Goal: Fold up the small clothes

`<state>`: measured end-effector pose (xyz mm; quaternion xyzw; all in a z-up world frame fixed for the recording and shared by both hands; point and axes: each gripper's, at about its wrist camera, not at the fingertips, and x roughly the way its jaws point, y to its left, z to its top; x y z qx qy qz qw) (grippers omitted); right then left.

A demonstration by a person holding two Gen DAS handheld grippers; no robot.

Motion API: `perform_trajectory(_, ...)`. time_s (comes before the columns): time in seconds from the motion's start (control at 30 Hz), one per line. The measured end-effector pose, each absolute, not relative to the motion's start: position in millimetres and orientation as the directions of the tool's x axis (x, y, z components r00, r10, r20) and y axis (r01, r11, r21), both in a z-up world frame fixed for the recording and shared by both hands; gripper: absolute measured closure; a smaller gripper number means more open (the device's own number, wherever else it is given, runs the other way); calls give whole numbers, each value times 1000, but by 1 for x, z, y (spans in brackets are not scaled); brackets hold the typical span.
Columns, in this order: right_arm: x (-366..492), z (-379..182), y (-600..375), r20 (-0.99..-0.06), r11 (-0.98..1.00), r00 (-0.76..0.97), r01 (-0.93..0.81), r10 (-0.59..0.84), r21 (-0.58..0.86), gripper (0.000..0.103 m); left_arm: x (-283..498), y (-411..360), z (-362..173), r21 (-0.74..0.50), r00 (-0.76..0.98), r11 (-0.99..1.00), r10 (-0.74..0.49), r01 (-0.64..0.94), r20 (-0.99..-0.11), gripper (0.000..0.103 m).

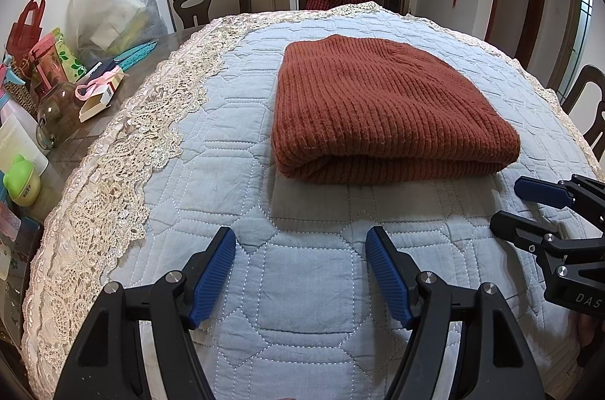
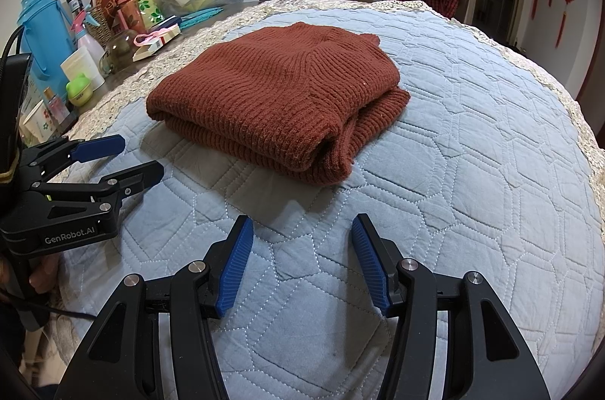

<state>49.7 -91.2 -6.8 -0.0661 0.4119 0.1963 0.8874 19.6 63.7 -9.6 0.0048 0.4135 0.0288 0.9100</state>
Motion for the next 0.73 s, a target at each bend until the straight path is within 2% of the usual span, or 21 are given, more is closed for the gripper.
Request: perform_trajectory(0.73, 50, -6, -90, -756, 914, 582, -404, 299, 51, 47, 20, 64, -9, 33, 656, 998, 57, -48, -752, 29)
